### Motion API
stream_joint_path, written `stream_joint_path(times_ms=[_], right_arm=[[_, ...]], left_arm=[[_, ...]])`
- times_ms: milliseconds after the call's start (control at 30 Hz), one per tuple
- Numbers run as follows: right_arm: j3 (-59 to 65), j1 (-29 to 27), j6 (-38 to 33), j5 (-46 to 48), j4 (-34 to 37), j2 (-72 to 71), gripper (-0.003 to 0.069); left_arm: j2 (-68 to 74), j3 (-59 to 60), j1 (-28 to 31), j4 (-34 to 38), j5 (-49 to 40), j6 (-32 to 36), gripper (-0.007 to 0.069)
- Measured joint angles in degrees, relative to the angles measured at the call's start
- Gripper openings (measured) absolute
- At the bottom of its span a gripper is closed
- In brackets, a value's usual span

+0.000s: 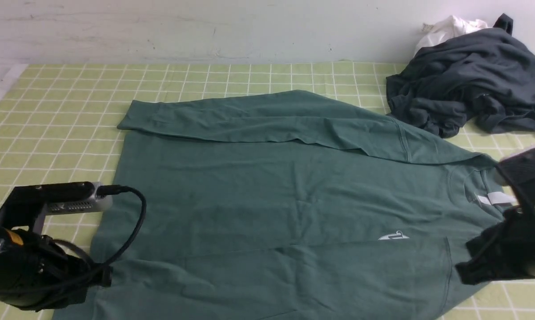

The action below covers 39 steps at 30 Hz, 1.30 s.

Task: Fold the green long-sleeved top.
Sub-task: Use the left arm to clamp the cuff closest to it

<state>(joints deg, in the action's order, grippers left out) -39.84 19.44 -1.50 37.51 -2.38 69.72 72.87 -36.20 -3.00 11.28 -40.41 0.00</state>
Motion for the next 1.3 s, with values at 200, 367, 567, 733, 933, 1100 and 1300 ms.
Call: stream_joint_path(times_ms=[200, 367, 567, 733, 933, 1100, 1300], right_arm=[[-5.76, 0.57, -12.41, 6.62, 12.95, 5.91, -0.0007], [-6.14, 0.57, -21.29, 7.67, 20.02, 6.2, -0.0007], [-6.14, 0.57, -23.77, 7.67, 22.76, 6.31, -0.0007], [-6.14, 0.57, -23.94, 7.67, 22.75, 6.31, -0.0007], [-6.14, 0.57, -23.94, 7.67, 23.67, 6.31, -0.0007], [-6.14, 0.57, -23.94, 7.67, 23.67, 6.31, -0.0007], [-6.14, 0.57, -23.94, 7.67, 23.67, 6.31, -0.0007]], left_arm=[[6.35, -4.78, 8.54, 1.71, -3.23, 6.28, -0.0001], [11.31, -5.55, 13.49, 1.48, -2.44, 10.7, 0.0087], [16.51, -5.55, 13.49, 2.16, -1.03, 11.96, 0.0348], [17.64, -5.62, 13.49, 3.09, -0.17, 11.96, 0.0454], [18.86, -5.72, 13.49, 6.02, 1.51, 13.19, 0.0293], [19.32, -5.72, 13.49, 8.17, 3.46, 16.61, 0.0135], [19.38, -6.68, 13.49, 10.09, 2.31, 19.93, 0.0005]])
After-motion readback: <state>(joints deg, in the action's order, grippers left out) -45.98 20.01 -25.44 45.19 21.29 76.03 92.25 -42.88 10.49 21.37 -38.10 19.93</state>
